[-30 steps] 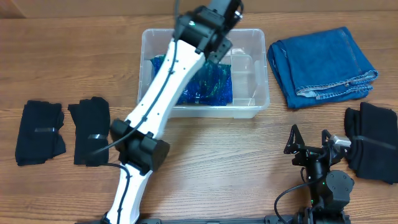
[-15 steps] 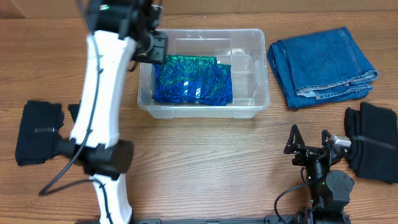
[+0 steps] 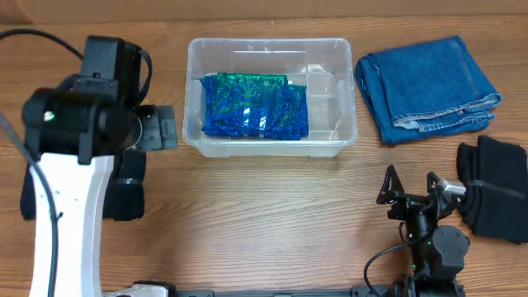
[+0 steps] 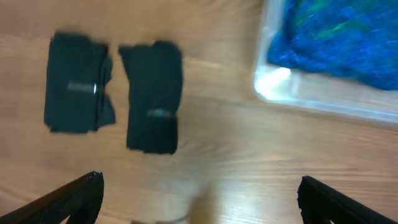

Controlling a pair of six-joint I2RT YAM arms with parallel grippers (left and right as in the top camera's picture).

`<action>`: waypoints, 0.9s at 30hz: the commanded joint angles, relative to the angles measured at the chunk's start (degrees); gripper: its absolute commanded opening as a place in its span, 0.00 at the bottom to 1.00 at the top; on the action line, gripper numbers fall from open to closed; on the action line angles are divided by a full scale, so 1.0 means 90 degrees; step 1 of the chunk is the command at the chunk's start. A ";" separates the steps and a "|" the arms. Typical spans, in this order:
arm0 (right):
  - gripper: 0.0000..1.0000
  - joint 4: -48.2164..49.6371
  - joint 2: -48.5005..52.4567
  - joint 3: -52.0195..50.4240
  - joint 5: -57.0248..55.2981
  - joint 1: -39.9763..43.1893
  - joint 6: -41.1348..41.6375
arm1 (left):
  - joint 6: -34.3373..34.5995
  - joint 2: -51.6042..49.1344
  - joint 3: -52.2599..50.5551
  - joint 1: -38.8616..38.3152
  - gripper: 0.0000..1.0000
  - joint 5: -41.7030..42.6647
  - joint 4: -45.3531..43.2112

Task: Pack container
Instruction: 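Release the fabric and move the left gripper to the black cloth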

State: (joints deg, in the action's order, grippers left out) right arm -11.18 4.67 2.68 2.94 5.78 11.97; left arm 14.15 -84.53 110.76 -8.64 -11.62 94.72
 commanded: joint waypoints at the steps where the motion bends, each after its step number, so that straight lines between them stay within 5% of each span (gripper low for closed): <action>1: 1.00 -0.0007 -0.0034 0.0075 -0.0012 -0.0029 -0.0002 | 0.0287 -0.0022 -0.1554 0.0865 1.00 -0.0236 -0.0918; 6: 1.00 -0.0007 -0.0034 0.0075 -0.0012 -0.0027 -0.0002 | 0.0068 -0.0024 -0.3361 0.1889 1.00 -0.0034 -0.2756; 11: 1.00 -0.0007 -0.0034 0.0075 -0.0012 -0.0027 -0.0002 | -0.0583 -0.0566 -0.4743 0.1936 1.00 0.0245 -0.4767; 18: 1.00 -0.0007 -0.0034 0.0075 -0.0012 -0.0027 -0.0002 | -0.0719 -0.2210 -0.4826 0.1936 1.00 0.0090 -0.5603; 27: 1.00 -0.0007 -0.0034 0.0075 -0.0012 -0.0027 -0.0002 | -0.1581 -0.2307 -0.4828 0.2018 1.00 -0.0780 -0.5962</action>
State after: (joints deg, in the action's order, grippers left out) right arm -11.18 4.67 2.70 2.94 5.78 11.97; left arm 2.50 -104.90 67.37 8.71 -16.36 41.52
